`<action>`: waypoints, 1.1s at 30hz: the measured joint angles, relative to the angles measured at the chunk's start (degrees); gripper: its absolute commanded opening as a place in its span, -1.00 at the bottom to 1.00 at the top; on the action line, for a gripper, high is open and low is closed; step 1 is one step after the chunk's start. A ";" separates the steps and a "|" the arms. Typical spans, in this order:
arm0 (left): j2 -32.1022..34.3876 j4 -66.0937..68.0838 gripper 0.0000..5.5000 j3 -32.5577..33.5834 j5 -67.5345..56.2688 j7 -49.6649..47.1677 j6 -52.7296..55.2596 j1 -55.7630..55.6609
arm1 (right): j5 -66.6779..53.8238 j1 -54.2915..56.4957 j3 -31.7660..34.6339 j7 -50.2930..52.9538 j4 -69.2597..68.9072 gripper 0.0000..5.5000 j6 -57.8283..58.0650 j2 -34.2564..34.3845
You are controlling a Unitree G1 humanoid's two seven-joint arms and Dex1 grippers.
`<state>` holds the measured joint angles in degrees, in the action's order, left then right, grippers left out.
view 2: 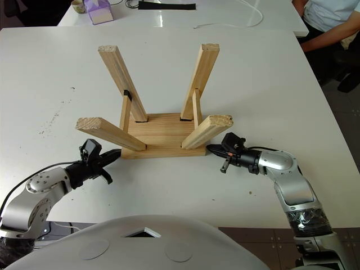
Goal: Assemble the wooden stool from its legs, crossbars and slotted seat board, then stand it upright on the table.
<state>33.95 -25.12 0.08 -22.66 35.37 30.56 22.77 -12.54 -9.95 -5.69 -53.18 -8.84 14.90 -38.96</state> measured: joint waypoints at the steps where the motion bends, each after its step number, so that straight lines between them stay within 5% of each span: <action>1: 0.15 -0.04 -1.00 -0.04 0.01 0.11 0.01 0.00 | -0.05 0.00 0.00 -0.02 -0.04 -1.00 0.05 0.00; 13: 1.42 -3.64 -1.00 0.55 -0.17 0.28 3.97 0.12 | -3.22 -0.70 -0.39 -1.16 -6.64 -1.00 8.27 -1.67; 23: 4.55 -18.09 -1.00 15.65 -15.87 1.96 9.88 3.01 | -19.26 -2.73 14.51 -3.45 -19.41 -1.00 18.38 -6.90; 33: 5.52 -18.42 -1.00 17.98 -18.61 0.87 12.17 -1.39 | -23.62 0.61 17.54 -2.32 -20.72 -1.00 22.48 -6.69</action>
<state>39.47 -43.54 18.06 -41.26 36.24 42.73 21.38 -36.16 -9.33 11.85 -55.50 -29.56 37.38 -45.65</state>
